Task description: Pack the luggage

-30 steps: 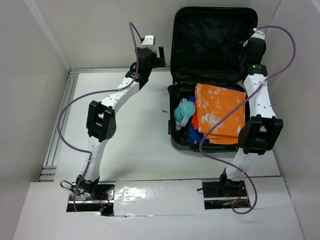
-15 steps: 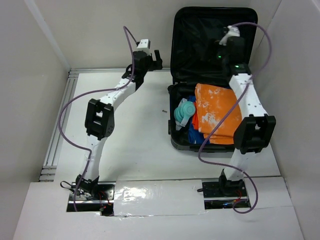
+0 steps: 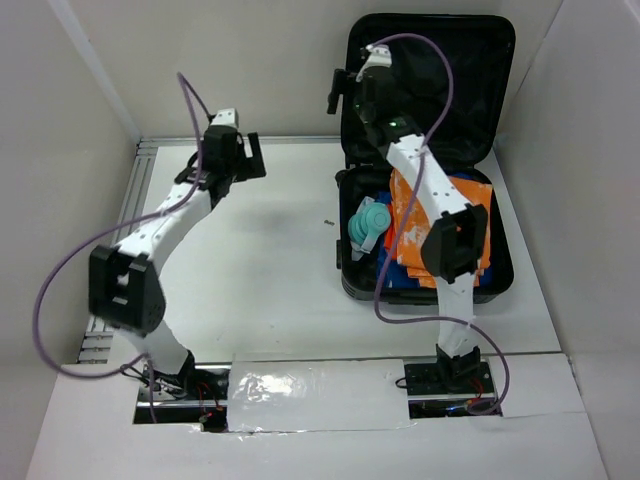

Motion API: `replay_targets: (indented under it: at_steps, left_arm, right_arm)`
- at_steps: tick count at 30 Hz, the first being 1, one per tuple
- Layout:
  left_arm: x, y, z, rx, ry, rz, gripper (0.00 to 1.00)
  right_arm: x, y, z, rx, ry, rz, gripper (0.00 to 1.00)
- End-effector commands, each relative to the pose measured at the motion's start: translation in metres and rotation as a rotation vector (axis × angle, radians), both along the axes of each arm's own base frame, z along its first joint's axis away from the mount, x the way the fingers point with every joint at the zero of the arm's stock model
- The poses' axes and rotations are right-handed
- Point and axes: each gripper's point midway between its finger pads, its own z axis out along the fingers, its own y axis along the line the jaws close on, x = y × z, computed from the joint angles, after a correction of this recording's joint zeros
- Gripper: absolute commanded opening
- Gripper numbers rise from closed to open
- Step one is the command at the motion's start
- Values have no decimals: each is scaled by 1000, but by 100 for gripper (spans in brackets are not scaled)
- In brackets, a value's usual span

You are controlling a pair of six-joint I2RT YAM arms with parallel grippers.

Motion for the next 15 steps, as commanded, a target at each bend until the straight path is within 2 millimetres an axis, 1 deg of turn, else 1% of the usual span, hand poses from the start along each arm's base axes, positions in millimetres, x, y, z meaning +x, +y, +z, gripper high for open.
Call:
replay_targets:
  at_steps: [1,2,3,4,5,6,7,8,9,10,11,13,14,15]
  left_arm:
    - [-40,29,34,20,-50,40,100]
    - [-50,34,28,20,-38,41,100]
    - [-60,42,45,19,-80,49,100]
    - [-66,46,48,10,-88,47,100]
    - [-69,53,48,-4,-100,48,100]
    - [-72,57,52,-12,-117,51,100]
    - [-78,65,62,-24,-151,60,100]
    - [-79,68,61,-31,-161,57,100]
    - [-82,69,61,-32,-161,40,100]
    - [-82,74,67,-40,-181,44,100]
    - [-85,72,66,-32,-180,25,100]
    - [-84,82,66,1,-182,47,100]
    - [-85,79,66,17,-182,41,100]
    - [-86,81,61,38,-172,53,100]
  right_arm:
    - [13,10,5,-42,-21,-119,96]
    - [21,17,-16,-62,5,-136,96]
    - [22,21,-2,-59,-26,-143,96]
    - [25,20,-6,-72,-24,-153,96]
    - [29,24,-9,-75,-47,-167,96]
    - [31,23,-10,-70,-58,-182,96]
    - [33,22,-9,-65,-71,-194,96]
    - [32,23,-5,-59,-87,-213,96]
    - [36,22,-7,-63,-98,-225,94]
    - [39,21,-7,-63,-102,-240,94]
    - [43,25,-17,-68,-101,-260,94]
    - [49,24,-19,-76,-114,-277,93]
    - [47,26,-19,-78,-114,-289,93]
    - [49,27,-27,-101,-106,-287,93]
